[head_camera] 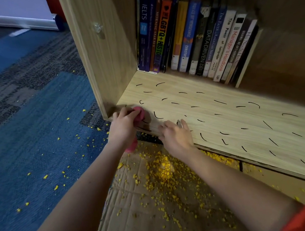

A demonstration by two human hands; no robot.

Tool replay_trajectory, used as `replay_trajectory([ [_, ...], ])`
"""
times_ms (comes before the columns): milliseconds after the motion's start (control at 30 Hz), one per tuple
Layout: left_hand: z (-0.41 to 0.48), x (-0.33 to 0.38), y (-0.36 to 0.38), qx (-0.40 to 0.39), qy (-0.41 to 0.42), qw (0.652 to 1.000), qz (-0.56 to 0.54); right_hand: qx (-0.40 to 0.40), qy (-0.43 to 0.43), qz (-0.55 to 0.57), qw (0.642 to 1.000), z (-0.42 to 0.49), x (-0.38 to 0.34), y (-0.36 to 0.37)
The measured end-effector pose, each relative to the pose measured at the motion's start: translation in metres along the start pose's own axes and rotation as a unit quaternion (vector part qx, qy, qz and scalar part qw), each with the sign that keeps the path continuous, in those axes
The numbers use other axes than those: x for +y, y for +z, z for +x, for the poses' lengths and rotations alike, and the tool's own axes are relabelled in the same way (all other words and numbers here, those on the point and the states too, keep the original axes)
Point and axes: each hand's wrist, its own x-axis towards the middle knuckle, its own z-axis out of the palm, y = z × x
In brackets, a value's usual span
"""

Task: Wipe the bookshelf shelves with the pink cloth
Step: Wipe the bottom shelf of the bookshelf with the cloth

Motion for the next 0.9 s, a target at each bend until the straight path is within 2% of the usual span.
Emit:
replay_trajectory([
  [133,0.018,0.006,0.012,-0.077,-0.042,0.996,0.011,0.002,-0.024,-0.014,1.0,-0.003,0.005,0.005],
  [333,0.018,-0.017,0.013,-0.115,0.127,0.984,0.05,-0.024,-0.018,-0.005,1.0,-0.003,0.009,-0.008],
  [500,0.044,-0.023,0.015,-0.034,0.012,0.998,0.059,-0.006,-0.023,0.005,1.0,0.0,0.01,-0.003],
  [633,0.019,-0.003,0.029,-0.071,0.116,0.988,0.07,0.015,-0.014,0.04,0.999,-0.004,0.011,0.001],
  [667,0.019,-0.009,0.028,-0.076,0.12,0.988,0.064,0.016,-0.015,0.043,0.999,-0.004,0.011,0.002],
  [767,0.041,-0.024,0.022,-0.06,0.034,0.995,0.071,0.025,-0.021,0.037,0.999,-0.003,0.012,0.003],
  [833,0.042,-0.007,0.019,-0.05,-0.022,0.995,0.088,0.029,-0.017,0.042,0.999,-0.002,0.011,0.004],
  [900,0.026,0.009,0.023,-0.062,0.024,0.993,0.093,0.032,-0.01,0.051,0.998,-0.002,0.011,0.005],
])
